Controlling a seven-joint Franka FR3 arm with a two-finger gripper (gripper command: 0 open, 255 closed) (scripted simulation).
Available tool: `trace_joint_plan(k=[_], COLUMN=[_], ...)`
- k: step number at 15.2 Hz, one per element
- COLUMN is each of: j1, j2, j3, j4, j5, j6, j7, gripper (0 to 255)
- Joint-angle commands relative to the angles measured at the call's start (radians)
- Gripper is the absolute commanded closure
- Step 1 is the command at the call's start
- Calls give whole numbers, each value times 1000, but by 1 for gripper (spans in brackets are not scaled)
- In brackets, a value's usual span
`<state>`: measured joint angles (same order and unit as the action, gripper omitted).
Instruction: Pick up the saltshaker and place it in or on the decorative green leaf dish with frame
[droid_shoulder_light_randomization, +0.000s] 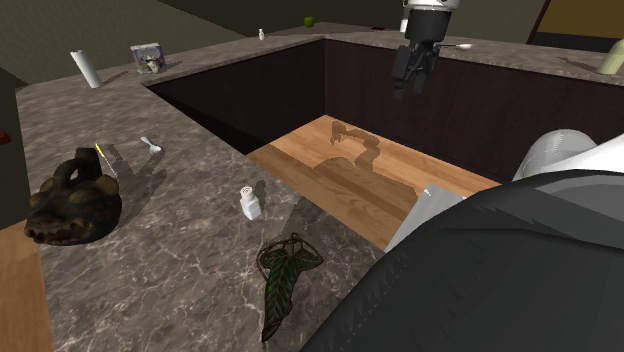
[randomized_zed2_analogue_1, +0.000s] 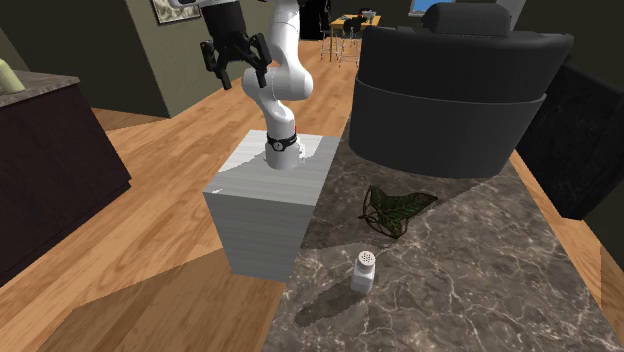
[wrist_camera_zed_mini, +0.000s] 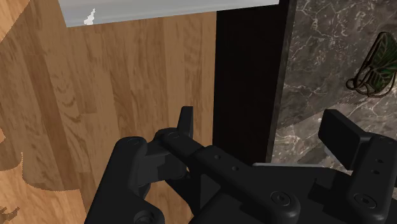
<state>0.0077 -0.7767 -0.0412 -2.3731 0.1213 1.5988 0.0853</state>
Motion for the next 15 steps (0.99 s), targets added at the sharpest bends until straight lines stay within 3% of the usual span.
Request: trace_joint_plan(k=[1, 8, 15], j1=[0, 42, 68], j2=[0, 185, 411], j3=[0, 123, 234], j4=[0, 39, 141], j5=[0, 47, 44], j6=[0, 158, 290], j7=[0, 108, 222], gripper=[0, 0, 0])
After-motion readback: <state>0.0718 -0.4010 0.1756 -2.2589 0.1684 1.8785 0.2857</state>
